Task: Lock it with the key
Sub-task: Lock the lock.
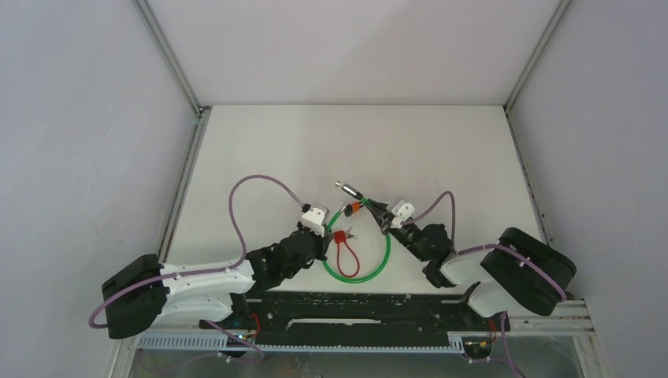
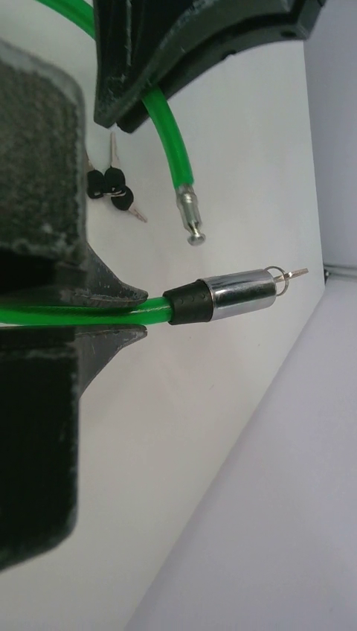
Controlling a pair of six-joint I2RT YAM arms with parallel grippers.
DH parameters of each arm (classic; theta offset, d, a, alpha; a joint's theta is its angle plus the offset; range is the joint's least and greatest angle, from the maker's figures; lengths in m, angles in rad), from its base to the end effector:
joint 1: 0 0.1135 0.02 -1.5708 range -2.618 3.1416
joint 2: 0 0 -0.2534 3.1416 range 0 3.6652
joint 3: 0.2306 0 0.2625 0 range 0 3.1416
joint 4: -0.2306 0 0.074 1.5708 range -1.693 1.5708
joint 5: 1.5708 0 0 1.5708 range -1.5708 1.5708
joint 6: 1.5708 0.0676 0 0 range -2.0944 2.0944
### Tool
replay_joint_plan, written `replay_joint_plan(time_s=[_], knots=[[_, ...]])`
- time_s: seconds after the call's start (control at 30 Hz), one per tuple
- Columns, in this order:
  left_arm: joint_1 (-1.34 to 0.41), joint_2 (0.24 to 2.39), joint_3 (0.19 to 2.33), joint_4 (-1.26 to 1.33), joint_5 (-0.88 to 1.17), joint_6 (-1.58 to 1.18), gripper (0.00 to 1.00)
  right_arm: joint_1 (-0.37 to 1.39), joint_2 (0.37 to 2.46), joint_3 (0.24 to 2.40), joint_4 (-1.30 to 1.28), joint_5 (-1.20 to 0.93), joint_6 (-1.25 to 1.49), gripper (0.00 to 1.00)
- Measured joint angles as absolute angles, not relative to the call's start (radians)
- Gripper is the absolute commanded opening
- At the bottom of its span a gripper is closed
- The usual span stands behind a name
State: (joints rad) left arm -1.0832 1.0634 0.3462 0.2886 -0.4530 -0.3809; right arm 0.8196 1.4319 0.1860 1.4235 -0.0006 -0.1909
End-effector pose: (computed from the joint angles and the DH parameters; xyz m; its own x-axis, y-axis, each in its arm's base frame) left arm 0.1440 -0.2083 0.1562 -0.4067 0.0535 -0.9120 0.4919 0.8540 -0.1693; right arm 0.1793 0.1920 0.1664 0.2571 -0.0026 -0.9664 -0.6951 0.6942 -0.1869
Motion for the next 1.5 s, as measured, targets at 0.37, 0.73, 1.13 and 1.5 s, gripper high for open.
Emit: replay_joint_plan(time_s=[0.37,0.73,1.13,1.5], knots=[[-1.117,1.070,0.344,0.275,-0.481,-0.402,0.00,0.820,1.432,0.186,1.423,0.049,-0.191,0.00],[-1.117,1.005,0.342,0.266,-0.571,-0.419,0.00,0.820,1.432,0.186,1.424,-0.052,-0.191,0.00],[-1.116,1.134,0.388,0.261,-0.565,-0.422,0.00,0.820,1.432,0.186,1.425,-0.087,-0.191,0.00],[-1.116,1.087,0.388,0.259,-0.566,-0.422,0.00,0.820,1.432,0.186,1.433,-0.049,-0.194,0.00]])
